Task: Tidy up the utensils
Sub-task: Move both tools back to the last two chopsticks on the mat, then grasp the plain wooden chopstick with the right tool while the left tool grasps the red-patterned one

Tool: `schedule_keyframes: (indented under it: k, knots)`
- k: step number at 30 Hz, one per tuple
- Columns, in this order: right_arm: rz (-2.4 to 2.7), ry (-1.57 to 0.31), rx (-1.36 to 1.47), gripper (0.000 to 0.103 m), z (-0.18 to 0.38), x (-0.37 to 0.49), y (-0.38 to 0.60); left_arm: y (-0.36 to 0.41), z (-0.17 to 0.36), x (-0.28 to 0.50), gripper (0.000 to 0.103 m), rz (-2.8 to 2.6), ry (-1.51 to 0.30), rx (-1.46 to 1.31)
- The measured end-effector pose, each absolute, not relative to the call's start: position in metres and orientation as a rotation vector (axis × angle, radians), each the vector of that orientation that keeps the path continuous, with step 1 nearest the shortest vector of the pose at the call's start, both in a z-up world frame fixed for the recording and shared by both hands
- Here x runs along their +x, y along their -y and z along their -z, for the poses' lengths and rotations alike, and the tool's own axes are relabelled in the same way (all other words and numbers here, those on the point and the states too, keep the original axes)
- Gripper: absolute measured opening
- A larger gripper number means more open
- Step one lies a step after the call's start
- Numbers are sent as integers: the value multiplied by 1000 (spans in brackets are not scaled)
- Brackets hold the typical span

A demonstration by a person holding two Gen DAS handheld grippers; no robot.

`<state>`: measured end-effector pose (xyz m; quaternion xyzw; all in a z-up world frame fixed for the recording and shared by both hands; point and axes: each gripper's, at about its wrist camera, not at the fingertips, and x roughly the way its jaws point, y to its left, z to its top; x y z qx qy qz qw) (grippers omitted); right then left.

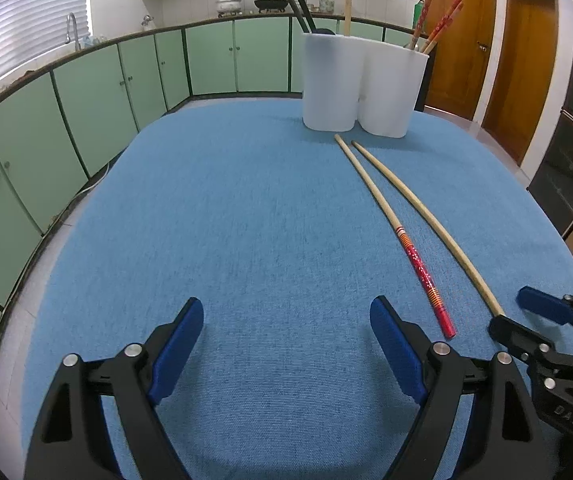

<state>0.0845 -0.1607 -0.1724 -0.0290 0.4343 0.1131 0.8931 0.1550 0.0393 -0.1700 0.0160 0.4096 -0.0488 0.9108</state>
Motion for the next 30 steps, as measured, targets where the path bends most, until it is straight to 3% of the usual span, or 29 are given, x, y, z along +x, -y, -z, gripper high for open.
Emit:
schedule_keyframes:
  k: [5, 24, 30]
  knots:
    - [-259, -899, -61, 6, 172, 88, 155, -38, 171, 156, 84, 93, -849, 38]
    - [-141, -892, 41, 6, 172, 81, 208, 25, 173, 148, 83, 203, -861, 75]
    - [-155, -899, 52, 6, 174, 86, 210, 31, 179, 152, 69, 192, -901, 87]
